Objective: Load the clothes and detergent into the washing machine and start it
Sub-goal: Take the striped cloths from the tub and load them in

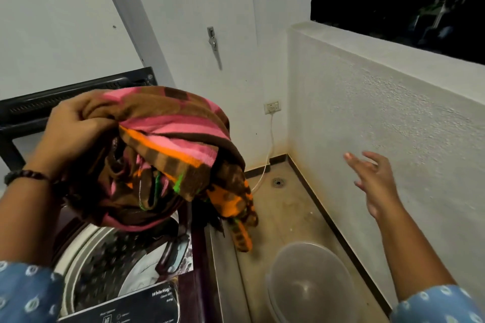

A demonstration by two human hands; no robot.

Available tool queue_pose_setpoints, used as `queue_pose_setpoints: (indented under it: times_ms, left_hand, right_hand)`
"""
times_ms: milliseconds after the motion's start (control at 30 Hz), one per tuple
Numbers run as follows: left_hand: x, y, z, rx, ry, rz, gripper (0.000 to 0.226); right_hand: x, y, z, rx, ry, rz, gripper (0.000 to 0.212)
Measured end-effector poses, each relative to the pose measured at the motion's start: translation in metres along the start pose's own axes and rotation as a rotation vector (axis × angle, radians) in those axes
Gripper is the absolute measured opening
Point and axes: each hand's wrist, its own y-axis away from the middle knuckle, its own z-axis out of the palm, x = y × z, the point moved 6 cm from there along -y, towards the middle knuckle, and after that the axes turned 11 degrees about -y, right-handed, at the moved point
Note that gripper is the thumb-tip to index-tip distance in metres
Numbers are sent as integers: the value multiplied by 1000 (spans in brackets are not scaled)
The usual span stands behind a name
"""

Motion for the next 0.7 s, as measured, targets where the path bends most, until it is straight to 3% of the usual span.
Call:
queue_pose_setpoints:
  times_ms: [167, 300, 500, 700]
  left_hand:
    - [40, 4, 18, -66, 42, 163, 57]
    - [60, 7, 32, -30, 229, 256, 54]
    - [43, 4, 30, 219, 587, 138, 52]
    - [16, 8, 62, 418, 949, -96, 40]
  right_hand:
    - [-17, 41, 99, -608, 145, -118, 114]
    - [-20, 66, 146, -887, 185, -124, 133]
    - [-7, 59, 140, -876, 61, -20, 138]
    - [-12, 67, 143, -899, -349, 109, 142]
